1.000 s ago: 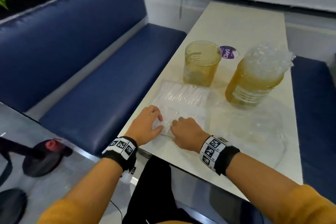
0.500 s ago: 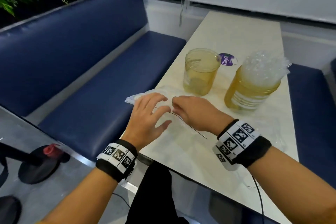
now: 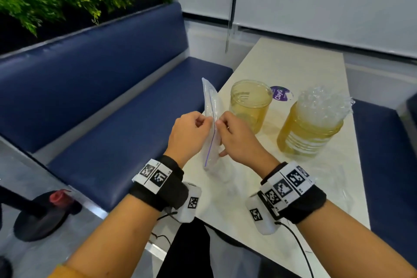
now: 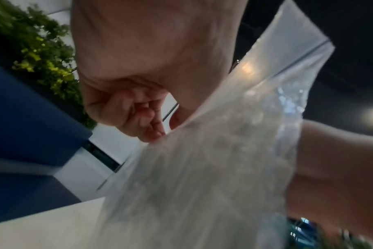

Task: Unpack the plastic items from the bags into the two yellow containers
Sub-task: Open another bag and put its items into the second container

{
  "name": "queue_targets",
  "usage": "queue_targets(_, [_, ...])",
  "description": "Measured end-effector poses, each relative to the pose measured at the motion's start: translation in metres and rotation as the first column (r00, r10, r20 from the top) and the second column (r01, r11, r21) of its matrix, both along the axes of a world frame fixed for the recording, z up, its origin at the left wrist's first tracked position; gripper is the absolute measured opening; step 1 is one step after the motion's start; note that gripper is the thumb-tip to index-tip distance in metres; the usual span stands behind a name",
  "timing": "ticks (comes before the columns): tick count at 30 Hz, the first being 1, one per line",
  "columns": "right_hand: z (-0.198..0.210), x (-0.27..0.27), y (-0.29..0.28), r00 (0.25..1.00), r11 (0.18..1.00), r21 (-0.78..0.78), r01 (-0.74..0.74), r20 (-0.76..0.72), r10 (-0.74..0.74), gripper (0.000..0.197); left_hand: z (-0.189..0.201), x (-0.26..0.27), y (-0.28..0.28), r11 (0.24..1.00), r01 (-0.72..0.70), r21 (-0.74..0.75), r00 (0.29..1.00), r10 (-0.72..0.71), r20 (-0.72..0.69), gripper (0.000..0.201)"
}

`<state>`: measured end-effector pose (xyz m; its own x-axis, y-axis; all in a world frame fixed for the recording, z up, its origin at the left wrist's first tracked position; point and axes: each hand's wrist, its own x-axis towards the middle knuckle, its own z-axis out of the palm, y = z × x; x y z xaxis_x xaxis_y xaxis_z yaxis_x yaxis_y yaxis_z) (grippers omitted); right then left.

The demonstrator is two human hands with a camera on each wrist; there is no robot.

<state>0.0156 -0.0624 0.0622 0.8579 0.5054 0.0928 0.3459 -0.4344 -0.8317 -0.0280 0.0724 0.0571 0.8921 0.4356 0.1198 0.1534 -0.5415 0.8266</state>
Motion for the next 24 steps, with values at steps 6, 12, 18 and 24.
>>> queue_targets(6, [0.002, 0.002, -0.009, 0.999, 1.0, -0.028, 0.011, -0.032, -0.012, 0.026, 0.021, 0.001, 0.002, 0.96, 0.093, -0.263, 0.996, -0.093, 0.013, 0.021])
queue_targets(12, [0.013, 0.01, -0.013, 0.992, 0.992, 0.042, 0.117, 0.052, -0.119, 0.033, 0.035, 0.0, 0.001, 0.91, 0.151, -0.386, 0.988, -0.14, 0.057, 0.008])
queue_targets(18, [0.023, 0.025, -0.017, 0.993, 0.999, 0.052, 0.004, -0.116, 0.002, 0.034, 0.034, -0.002, -0.011, 0.872, 0.224, -0.435, 0.975, -0.202, 0.096, 0.01])
queue_targets(24, [0.013, 0.029, -0.02, 0.996, 0.999, 0.004, -0.054, -0.068, 0.054, 0.029, 0.025, -0.003, -0.014, 0.934, 0.163, -0.319, 0.983, -0.181, -0.027, 0.018])
